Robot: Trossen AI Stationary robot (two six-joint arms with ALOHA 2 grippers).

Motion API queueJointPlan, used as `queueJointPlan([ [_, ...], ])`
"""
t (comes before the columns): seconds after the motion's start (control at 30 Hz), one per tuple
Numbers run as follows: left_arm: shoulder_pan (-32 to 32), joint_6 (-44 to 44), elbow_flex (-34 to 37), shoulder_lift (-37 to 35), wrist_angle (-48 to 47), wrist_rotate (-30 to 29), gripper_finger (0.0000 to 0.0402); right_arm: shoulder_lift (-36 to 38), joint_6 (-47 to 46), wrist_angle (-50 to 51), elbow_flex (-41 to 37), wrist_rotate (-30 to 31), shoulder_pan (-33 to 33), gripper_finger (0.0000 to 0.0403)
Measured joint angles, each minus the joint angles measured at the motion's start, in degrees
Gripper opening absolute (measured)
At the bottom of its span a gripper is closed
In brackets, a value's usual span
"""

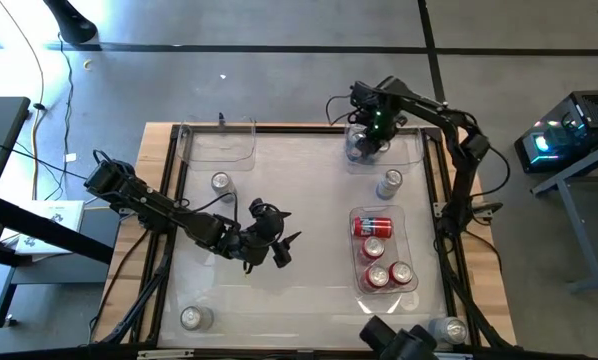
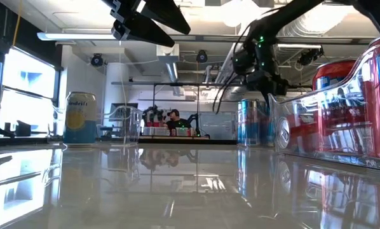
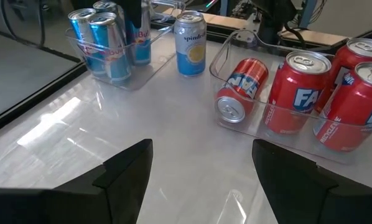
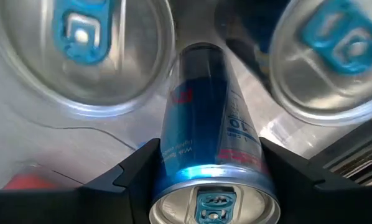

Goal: Sort soda cans
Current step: Put the bottom blue soda can into the top right transparent bin

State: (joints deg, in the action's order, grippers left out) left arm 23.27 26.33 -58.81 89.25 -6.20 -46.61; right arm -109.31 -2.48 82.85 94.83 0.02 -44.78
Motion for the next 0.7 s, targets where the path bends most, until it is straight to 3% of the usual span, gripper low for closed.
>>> queueJointPlan([
  [0.1, 0.0, 0.0, 0.0, 0.0, 0.01, 0.02, 0.0268, -1.32, 0.72, 0.1, 0.04, 0.28, 0.58, 0.0215],
  [0.37, -0.01, 0.0, 0.0, 0.0, 0.07, 0.66, 0.0268, -0.62, 2.53, -2.13, 0.04, 1.24, 1.08, 0.0273],
  [0.7, -0.04, 0.0, 0.0, 0.0, 0.07, 0.66, 0.0268, 1.89, 2.97, -1.36, 0.04, 1.21, 0.95, 0.028],
])
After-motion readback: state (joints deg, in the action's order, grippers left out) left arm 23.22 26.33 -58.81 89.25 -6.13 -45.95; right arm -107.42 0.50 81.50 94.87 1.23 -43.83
